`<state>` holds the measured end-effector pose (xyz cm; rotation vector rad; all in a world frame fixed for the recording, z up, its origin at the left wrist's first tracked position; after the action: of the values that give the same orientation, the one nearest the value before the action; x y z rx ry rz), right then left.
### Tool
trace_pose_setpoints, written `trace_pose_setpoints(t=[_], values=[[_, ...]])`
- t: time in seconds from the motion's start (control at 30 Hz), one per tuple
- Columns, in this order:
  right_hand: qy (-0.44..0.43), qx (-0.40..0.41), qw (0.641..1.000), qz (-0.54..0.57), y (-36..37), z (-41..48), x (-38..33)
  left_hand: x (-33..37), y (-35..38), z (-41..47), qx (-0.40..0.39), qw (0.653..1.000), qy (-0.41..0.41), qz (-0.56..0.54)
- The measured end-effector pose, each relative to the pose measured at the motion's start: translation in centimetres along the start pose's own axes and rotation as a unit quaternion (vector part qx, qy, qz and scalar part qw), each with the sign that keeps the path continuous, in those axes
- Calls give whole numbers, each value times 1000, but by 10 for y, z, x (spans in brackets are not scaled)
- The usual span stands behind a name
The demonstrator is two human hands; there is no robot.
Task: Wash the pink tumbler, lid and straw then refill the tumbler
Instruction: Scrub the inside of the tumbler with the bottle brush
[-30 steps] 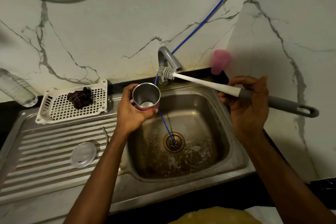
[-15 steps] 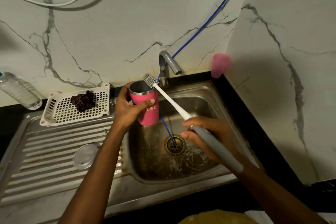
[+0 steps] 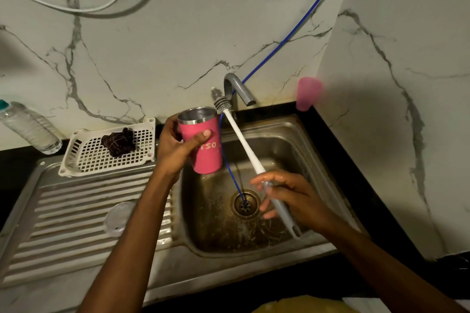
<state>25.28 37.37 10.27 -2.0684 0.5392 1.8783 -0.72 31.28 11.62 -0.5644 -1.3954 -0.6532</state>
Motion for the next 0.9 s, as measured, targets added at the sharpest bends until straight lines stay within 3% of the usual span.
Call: trace_pose_setpoints(t=[0.07,0.17,0.33,0.6,0.9], values=[[-36,78,993,-85,-5,-3,-2,-1,-1,1,9,1000,-8,-14],[-118,120,977,-130,-11,-13,-6,-5,-1,2,9,999,-20,-39],[-80,114,982,-124,-17,-19,12,-10,2,0,3,998,-26,-60],[-138,188,918,-321,-10,-22,1,-12,15,-3,-26,996,-21,-81],[-111,226,899,-357,-13,-21,8,-19,15,-5,-18,996,-14,-86]])
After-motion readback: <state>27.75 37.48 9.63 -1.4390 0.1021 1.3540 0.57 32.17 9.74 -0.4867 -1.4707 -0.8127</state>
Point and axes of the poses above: each hand's wrist, its own z-axis towards the middle knuckle, its own y-axis out of the palm, x = y × z, the point moved 9 cm from there along z, towards the middle knuckle, and after that the axes turned 2 degrees about y, right-handed, at the moved point
